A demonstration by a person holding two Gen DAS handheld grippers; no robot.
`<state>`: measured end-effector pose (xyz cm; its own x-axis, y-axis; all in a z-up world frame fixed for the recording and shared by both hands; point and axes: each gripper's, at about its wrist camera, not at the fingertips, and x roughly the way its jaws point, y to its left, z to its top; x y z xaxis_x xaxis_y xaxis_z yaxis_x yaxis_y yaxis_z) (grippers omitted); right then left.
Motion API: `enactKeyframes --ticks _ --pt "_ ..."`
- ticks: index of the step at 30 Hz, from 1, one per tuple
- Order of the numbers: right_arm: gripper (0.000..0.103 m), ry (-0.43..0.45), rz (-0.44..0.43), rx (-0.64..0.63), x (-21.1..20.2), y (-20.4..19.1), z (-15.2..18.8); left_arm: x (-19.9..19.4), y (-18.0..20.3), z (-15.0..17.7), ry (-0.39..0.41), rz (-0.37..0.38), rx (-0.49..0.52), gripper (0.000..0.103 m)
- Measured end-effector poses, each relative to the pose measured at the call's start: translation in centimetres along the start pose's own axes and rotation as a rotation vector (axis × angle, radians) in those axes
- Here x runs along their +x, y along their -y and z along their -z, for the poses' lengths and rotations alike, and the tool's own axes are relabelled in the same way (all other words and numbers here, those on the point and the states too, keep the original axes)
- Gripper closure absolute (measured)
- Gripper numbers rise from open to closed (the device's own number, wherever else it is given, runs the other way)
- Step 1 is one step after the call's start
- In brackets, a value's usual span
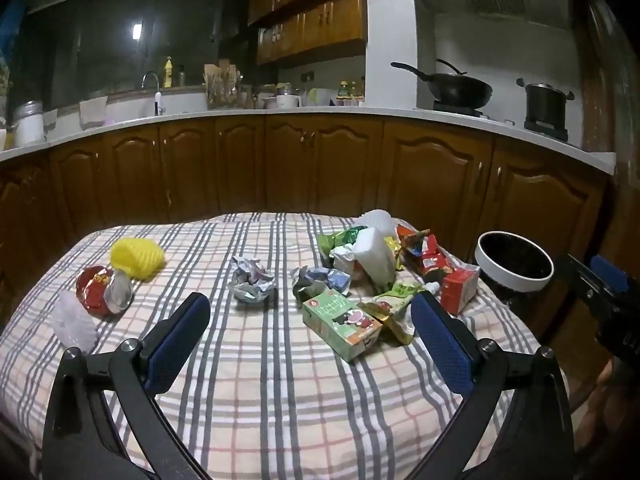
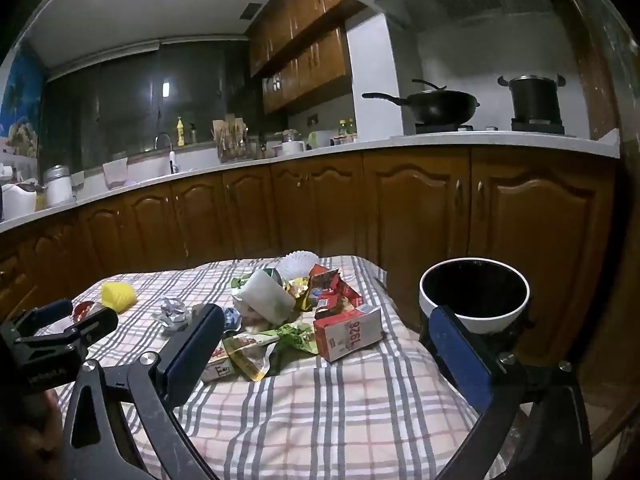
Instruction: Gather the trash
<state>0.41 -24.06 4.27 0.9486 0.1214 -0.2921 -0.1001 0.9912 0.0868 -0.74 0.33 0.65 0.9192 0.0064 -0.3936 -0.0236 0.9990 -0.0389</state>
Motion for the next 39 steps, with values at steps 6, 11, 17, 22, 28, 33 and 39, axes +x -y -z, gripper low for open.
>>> enactKeyframes --ticks 6,11,17,22,28,33,39 --pt "0.000 0.004 0.000 -0.005 0.08 0.08 0.15 -0.03 0.04 -0.25 0.004 0.000 0.001 0.000" --pt "0.000 0.003 0.000 -0.006 -0.03 -0.04 0.07 -0.20 -0.01 -0.21 0.006 -0.001 -0.002 0.000" --pt "0.000 0.002 0.000 -0.007 0.00 -0.12 0.08 -0.09 0.03 -0.33 0.003 0.000 0.000 0.000" --pt "0.000 0.002 0.001 -0.008 0.06 -0.17 0.17 -0.10 -0.09 -0.27 0.005 0.002 -0.004 0.000" --pt "0.000 -0.004 -0.006 -0.002 0.09 -0.26 0.21 -0.11 -0.06 -0.30 0.004 0.002 -0.001 0.000" --pt "0.000 -0.005 -0.007 -0.002 0.09 -0.27 0.21 -0.10 -0.30 -0.55 0.002 0.002 -0.004 0.000" --pt "0.000 -0.008 -0.006 -0.001 0.18 -0.19 0.21 0.00 0.07 -0.19 0.001 0.003 -0.004 0.000"
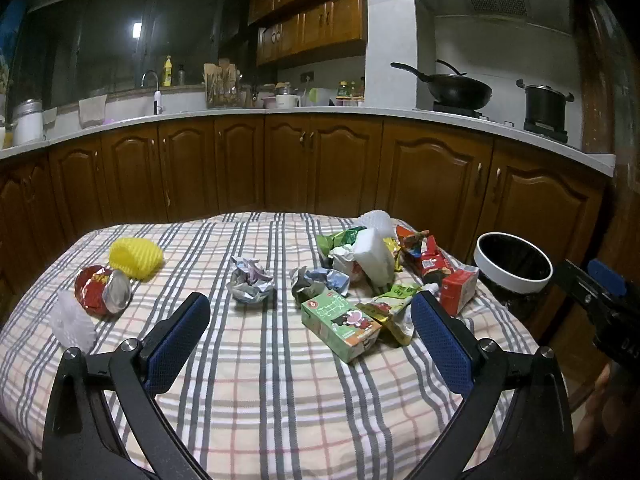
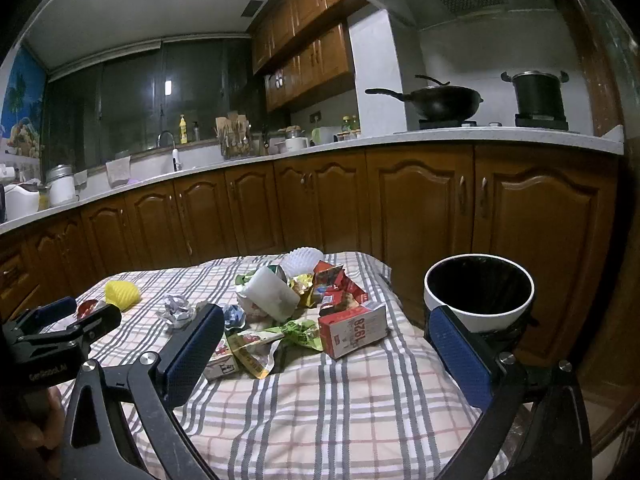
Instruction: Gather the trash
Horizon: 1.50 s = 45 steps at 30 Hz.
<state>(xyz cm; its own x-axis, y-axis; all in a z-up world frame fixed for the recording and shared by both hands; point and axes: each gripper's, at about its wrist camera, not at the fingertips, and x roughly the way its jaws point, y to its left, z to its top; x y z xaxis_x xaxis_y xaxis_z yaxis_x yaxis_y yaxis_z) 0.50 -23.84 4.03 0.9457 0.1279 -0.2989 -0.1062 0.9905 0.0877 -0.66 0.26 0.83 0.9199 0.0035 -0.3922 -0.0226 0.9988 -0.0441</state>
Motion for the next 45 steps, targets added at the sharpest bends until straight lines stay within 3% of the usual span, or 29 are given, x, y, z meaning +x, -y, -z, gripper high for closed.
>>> enactKeyframes --ticks 25,45 --pt "0.000 -0.011 -0.003 0.002 0.1 -0.2 0.2 0.3 0.0 0.7 -0.012 0.007 -0.002 0.000" --pt "0.000 -0.188 -0.024 0.101 5.0 2.2 2.0 6.1 0.2 1.8 -0.210 0.053 -0.027 0.000"
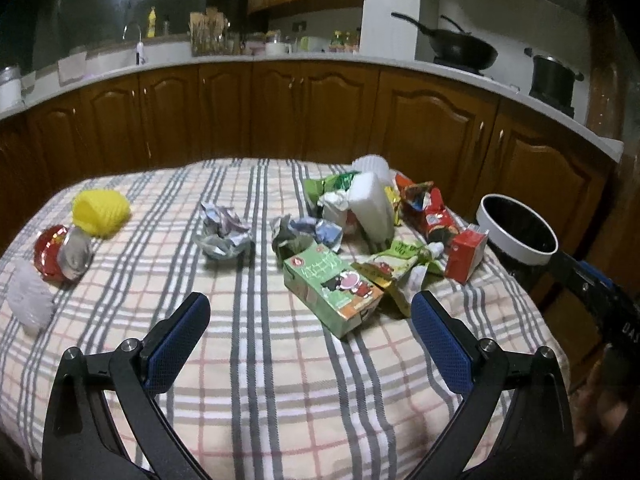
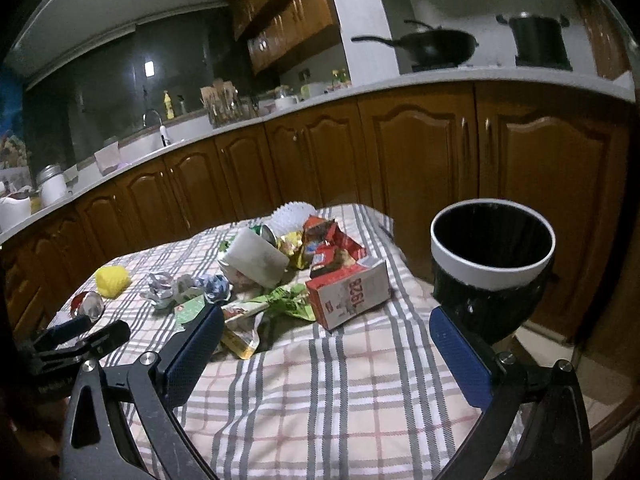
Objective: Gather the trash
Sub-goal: 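Grasp the red milk carton with the right tool while the left tool reaches the green carton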
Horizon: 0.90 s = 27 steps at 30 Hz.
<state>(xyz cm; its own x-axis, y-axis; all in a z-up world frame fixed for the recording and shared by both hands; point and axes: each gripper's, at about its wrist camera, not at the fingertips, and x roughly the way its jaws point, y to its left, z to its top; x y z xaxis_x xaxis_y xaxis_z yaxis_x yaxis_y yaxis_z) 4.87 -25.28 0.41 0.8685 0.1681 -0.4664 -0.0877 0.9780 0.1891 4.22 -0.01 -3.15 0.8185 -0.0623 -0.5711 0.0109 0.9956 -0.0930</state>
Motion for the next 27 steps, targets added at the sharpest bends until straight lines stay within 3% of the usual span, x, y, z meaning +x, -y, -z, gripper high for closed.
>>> enactKeyframes --ticks 10,23,25,27 --pt "0.000 -0.112 -0.031 0.089 3.6 1.7 -1.0 4.9 -1.1 -1.2 -0.144 0.016 -0.062 0.001" --pt "0.002 -0.322 -0.041 0.309 12.3 4.5 -3.0 12.6 -2.1 -4.3 -0.334 0.049 -0.158 0.006" --pt "0.003 -0.356 -0.038 0.332 13.7 4.7 -3.0 13.6 -1.9 -4.5 -0.356 0.048 -0.150 0.011" --pt "0.011 -0.389 -0.040 0.329 15.0 4.8 -2.8 14.6 -1.6 -4.5 -0.379 0.055 -0.141 0.019"
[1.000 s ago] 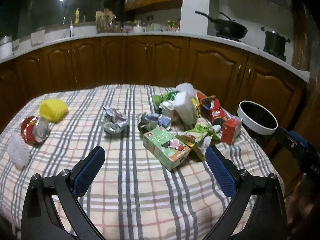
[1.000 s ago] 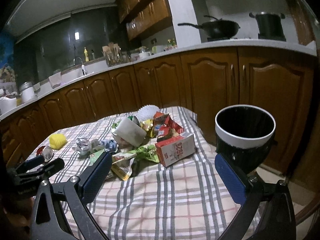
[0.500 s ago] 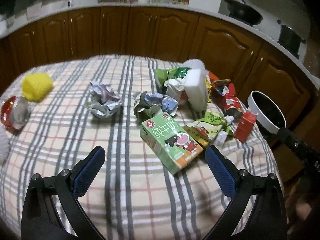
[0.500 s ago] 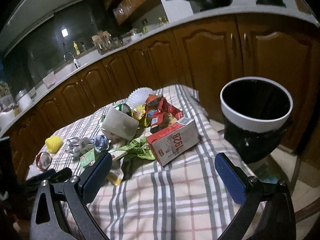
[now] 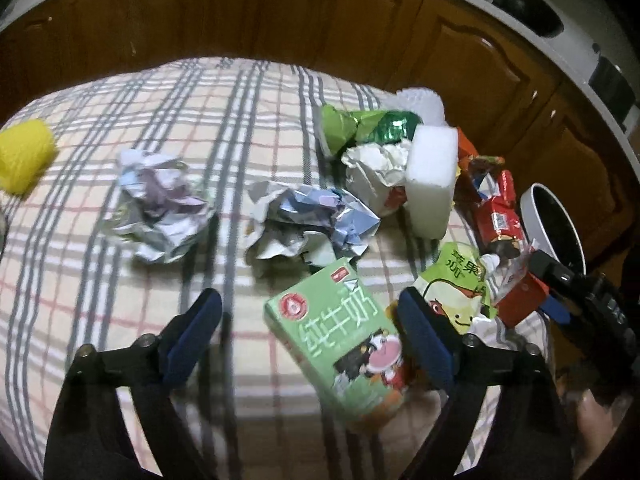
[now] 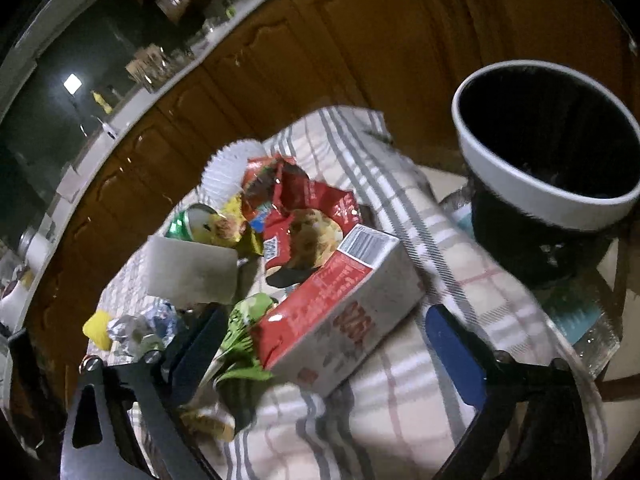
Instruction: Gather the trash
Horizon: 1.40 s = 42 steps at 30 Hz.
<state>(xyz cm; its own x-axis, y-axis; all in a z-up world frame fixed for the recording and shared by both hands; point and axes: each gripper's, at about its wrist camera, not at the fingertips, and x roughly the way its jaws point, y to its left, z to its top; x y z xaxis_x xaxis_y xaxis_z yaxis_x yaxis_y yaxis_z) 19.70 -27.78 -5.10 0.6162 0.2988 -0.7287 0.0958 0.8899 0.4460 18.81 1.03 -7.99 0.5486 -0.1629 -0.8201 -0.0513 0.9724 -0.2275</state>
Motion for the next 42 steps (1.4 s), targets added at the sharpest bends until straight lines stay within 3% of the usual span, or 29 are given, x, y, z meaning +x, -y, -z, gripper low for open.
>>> enactKeyframes --ticks 1,3,4,6,9,16,22,27,35,36,37,39,42 --pt "0.016 -0.013 0.006 -0.002 0.6 0.2 -0.2 0.5 0.2 -0.2 -0.015 0.000 0.010 0.028" --pt "0.025 -0.031 -0.017 0.002 1.2 0.7 -0.2 1.1 0.4 -0.2 -0.033 0.021 0.032 0.034" --pt "0.029 -0.022 -0.035 -0.008 0.9 0.9 0.0 1.0 0.5 -0.2 -0.025 0.019 0.047 0.034" --pt "0.046 -0.016 -0.071 -0.027 0.1 1.3 0.4 0.9 0.5 -0.1 -0.022 0.022 0.070 0.034" --pt "0.060 -0.018 -0.099 -0.052 -1.1 1.7 0.7 0.3 0.0 0.2 -0.037 0.046 0.081 0.034" --pt "0.064 -0.020 -0.120 -0.088 -3.3 1.5 1.3 -0.6 -1.1 1.3 -0.057 0.049 0.086 0.035" --pt "0.067 0.006 -0.140 -0.123 -4.2 0.9 1.5 -2.0 0.5 1.5 -0.003 0.052 0.153 0.046" --pt "0.068 0.033 -0.155 -0.136 -5.2 0.8 1.5 -4.3 1.9 1.5 0.058 0.062 0.202 0.048" --pt "0.068 0.075 -0.183 -0.117 -7.1 1.8 1.1 -7.5 5.1 0.4 0.144 0.143 0.247 0.051" --pt "0.068 0.080 -0.188 -0.109 -7.3 2.0 1.0 -7.6 5.5 0.3 0.150 0.156 0.247 0.094" --pt "0.068 0.085 -0.192 -0.101 -7.5 2.2 0.8 -7.4 5.9 -0.1 0.126 0.178 0.241 0.102" --pt "0.068 0.099 -0.188 -0.097 -7.9 2.5 0.6 -7.0 6.6 -0.7 0.100 0.243 0.225 0.103" --pt "0.068 0.107 -0.185 -0.098 -8.2 2.7 0.4 -6.3 7.6 -1.1 0.098 0.221 0.252 0.103"
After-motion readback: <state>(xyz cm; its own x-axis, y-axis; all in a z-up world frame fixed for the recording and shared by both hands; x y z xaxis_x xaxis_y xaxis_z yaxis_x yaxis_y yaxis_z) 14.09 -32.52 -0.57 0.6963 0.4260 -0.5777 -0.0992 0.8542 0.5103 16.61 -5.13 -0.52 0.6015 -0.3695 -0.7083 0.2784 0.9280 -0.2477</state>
